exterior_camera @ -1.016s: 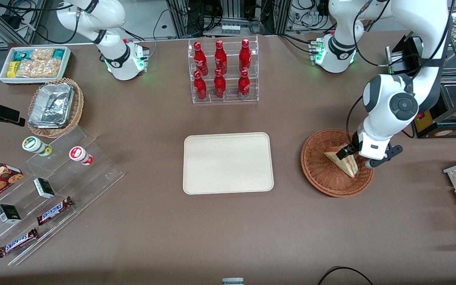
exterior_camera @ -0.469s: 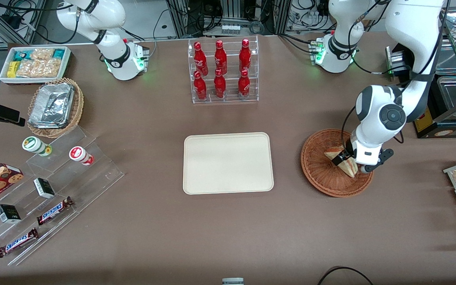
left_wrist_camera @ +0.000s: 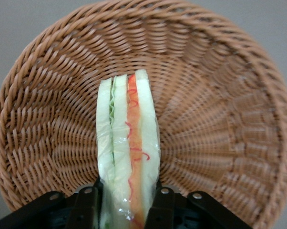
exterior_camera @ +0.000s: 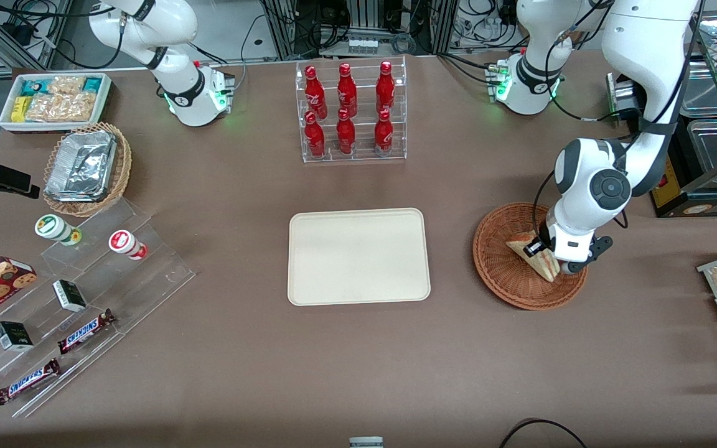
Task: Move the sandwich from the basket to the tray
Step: 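Lift the sandwich and carry it over the cream tray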
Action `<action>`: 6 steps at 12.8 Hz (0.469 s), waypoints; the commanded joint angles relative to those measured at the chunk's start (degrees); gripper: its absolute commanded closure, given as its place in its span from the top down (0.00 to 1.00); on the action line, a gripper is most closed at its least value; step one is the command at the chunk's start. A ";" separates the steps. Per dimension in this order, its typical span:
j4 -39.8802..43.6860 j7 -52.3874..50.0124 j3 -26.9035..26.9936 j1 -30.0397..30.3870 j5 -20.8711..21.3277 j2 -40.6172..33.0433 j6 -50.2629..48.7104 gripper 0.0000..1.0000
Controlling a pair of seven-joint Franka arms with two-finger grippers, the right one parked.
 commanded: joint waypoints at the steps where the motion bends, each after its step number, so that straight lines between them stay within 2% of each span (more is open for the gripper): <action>1: 8.15 -1.49 0.14 -2.68 0.84 -3.30 -12.13 0.00; 3: 20.44 -1.66 0.14 -5.50 0.84 -2.25 -25.67 0.00; 6: 29.97 -5.33 0.14 -12.08 0.76 0.12 -30.82 0.00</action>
